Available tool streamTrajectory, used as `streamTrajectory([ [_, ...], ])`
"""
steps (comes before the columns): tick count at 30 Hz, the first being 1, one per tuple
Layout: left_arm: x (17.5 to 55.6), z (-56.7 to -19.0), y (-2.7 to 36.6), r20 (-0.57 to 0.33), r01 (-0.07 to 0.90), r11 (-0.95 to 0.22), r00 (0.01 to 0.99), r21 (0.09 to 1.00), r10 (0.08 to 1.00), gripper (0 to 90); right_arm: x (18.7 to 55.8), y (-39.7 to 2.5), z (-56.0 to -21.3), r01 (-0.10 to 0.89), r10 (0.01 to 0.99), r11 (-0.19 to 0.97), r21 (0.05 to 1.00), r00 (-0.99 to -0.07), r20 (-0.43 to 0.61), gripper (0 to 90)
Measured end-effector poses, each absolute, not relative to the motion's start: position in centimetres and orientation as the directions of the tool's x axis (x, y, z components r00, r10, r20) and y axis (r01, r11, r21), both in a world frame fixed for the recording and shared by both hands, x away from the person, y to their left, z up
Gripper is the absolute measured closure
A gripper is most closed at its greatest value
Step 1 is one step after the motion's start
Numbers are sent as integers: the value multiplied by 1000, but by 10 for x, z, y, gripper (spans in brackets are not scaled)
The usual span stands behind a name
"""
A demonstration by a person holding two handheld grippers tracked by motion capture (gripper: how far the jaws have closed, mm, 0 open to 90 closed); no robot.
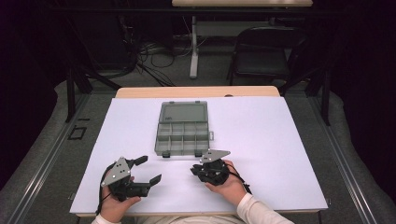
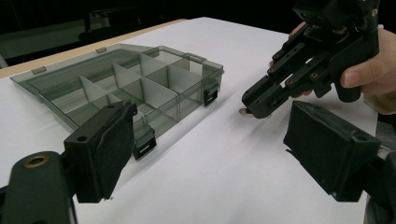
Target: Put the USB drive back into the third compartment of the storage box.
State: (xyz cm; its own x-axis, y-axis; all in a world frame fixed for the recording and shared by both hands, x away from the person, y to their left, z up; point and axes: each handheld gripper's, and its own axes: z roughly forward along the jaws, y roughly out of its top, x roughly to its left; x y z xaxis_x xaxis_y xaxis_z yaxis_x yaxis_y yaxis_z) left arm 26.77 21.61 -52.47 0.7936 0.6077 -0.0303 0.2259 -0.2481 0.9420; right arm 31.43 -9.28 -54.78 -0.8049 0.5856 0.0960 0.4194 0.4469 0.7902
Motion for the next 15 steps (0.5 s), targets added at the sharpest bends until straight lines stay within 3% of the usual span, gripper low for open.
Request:
streamTrajectory([
  [15,268,-525,217,-34,227,-244,793,943,608,158,327,-94,-527,417,584,462,782,-807,85,797],
])
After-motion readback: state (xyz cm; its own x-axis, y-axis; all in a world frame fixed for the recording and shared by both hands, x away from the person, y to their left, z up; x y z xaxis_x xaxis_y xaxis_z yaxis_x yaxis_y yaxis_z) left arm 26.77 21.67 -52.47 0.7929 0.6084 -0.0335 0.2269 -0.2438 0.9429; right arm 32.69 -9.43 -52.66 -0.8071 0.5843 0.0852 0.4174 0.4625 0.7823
